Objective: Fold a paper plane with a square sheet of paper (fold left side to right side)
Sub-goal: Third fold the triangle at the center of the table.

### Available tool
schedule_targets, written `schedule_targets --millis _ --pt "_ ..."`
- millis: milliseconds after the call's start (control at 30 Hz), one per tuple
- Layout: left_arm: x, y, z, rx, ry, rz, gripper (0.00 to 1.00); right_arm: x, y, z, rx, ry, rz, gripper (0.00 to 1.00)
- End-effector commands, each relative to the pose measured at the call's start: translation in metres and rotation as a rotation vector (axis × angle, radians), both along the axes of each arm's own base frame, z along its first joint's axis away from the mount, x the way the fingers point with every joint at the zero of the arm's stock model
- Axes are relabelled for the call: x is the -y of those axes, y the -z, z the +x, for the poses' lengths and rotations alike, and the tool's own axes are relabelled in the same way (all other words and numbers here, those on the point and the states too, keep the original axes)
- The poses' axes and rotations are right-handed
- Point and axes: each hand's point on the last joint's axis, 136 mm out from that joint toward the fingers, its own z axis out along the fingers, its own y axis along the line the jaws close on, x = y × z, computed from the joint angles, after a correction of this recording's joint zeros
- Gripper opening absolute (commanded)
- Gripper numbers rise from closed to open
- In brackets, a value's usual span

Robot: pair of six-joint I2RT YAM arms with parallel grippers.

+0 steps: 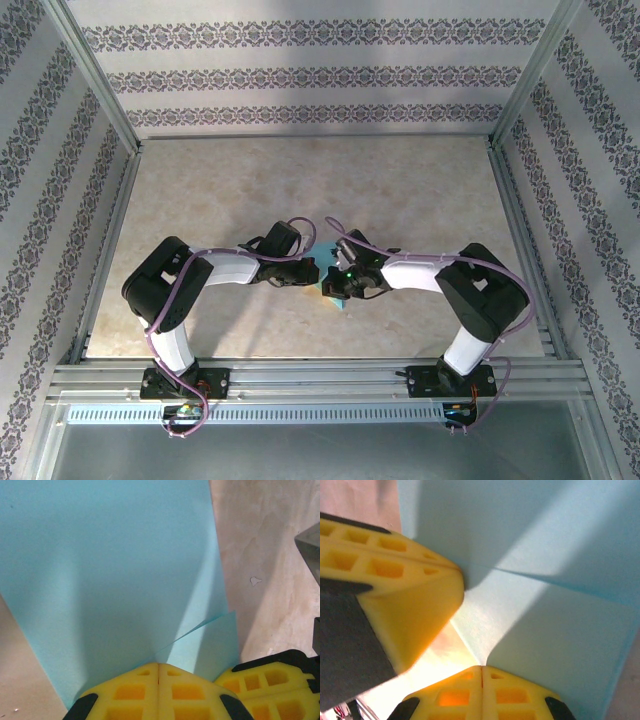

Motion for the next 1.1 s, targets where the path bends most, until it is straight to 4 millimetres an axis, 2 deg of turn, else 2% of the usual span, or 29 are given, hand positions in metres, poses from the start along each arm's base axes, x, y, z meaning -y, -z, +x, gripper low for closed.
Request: schedule_targets --millis 0,500,633,833,1067 --pt "-0.018 0.032 -0.015 -0.057 0.009 0.132 0.0 0.024 0.014 -0.024 -0.062 -0.007 -0.087 0.0" --pt "-0.017 0.03 -0.013 -0.062 0.0 0.134 0.0 0.067 0.017 -0.052 -0.101 0.01 -0.158 0.0" --pt "-0.014 0.027 -0.01 -0.065 -0.008 0.118 0.0 0.075 0.013 -0.052 -0.094 0.022 -0.157 0.0" --pt "-0.008 0.023 -0.006 -0.074 -0.024 0.101 0.0 0.076 -0.016 -0.032 0.006 0.028 -0.085 0.01" --pt "0.005 0.013 0.007 -0.073 -0.066 0.044 0.0 0.086 -0.051 0.012 0.193 0.037 0.023 0.28"
